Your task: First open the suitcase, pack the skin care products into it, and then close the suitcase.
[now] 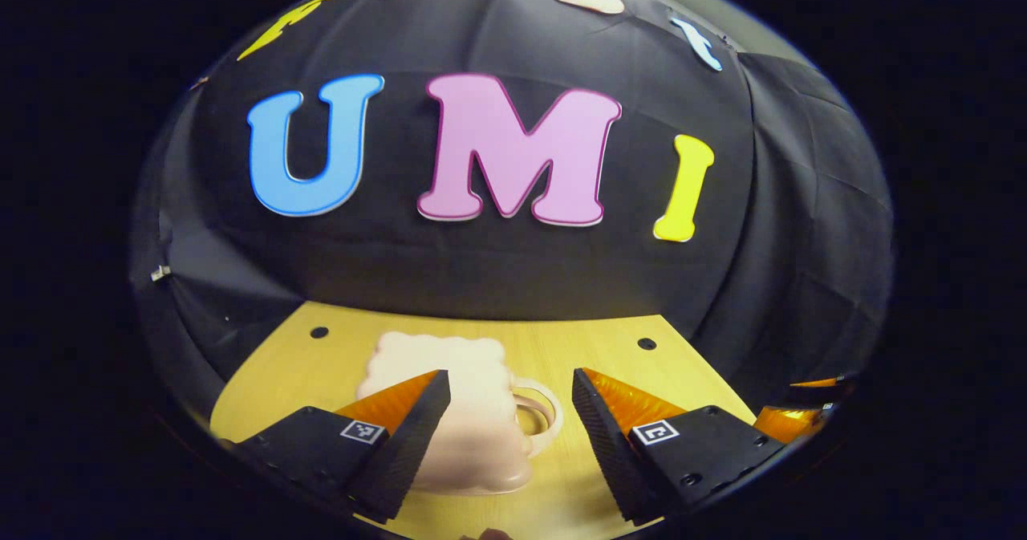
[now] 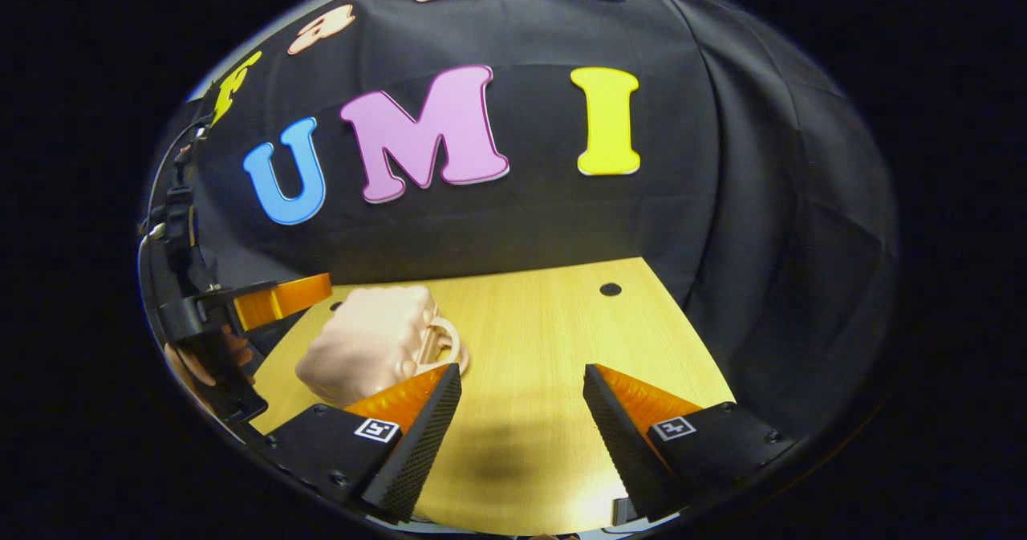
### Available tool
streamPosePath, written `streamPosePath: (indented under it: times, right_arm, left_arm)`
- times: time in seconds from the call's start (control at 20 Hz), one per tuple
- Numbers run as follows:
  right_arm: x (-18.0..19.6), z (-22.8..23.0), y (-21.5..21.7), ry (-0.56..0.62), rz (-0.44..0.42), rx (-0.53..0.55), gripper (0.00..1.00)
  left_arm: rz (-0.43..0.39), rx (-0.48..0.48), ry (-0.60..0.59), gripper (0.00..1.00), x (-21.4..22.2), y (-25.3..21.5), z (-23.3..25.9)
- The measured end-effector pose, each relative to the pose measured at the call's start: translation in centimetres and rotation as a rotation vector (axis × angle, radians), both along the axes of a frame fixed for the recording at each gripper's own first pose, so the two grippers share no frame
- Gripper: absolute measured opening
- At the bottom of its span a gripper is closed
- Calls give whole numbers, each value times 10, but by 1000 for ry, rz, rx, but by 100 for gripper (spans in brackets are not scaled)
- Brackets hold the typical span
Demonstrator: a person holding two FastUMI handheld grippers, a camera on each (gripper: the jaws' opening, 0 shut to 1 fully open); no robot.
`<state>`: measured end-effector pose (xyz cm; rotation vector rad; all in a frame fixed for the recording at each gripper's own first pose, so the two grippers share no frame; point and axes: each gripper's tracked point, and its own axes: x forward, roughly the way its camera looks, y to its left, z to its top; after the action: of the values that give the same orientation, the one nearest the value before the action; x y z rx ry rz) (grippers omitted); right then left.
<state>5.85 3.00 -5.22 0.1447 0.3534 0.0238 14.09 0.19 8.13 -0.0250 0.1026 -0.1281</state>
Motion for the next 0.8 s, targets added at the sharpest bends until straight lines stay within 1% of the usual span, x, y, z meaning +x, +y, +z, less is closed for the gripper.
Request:
streamPosePath:
  times: [0.15,0.25,0.3,0.4,0.45,0.55,0.7,0.8]
  right_arm:
    - [-20,43,14,-142,-47,-14,97]
    - [-37,55,24,-207,-57,-45,97]
    - [-46,57,29,-224,-52,-61,97]
    - [-64,53,37,-231,-44,-87,97]
    - [-73,53,41,-237,-42,-83,97]
    - [-88,54,51,-254,-28,-64,97]
    - [-103,43,54,-234,-10,-103,97]
    - [-113,40,62,-228,8,-102,97]
  left_arm:
    - [42,50,-53,96,-51,19,8]
    - [22,72,-76,96,-77,23,5]
    - [5,68,-85,96,-90,23,1]
    - [-14,38,-91,96,-107,24,-7]
    - [-22,19,-87,96,-115,24,-22]
    - [-19,-12,-87,96,-125,29,-35]
    - [20,-37,-104,96,-134,44,-39]
    - [57,-58,-114,96,-140,56,-41]
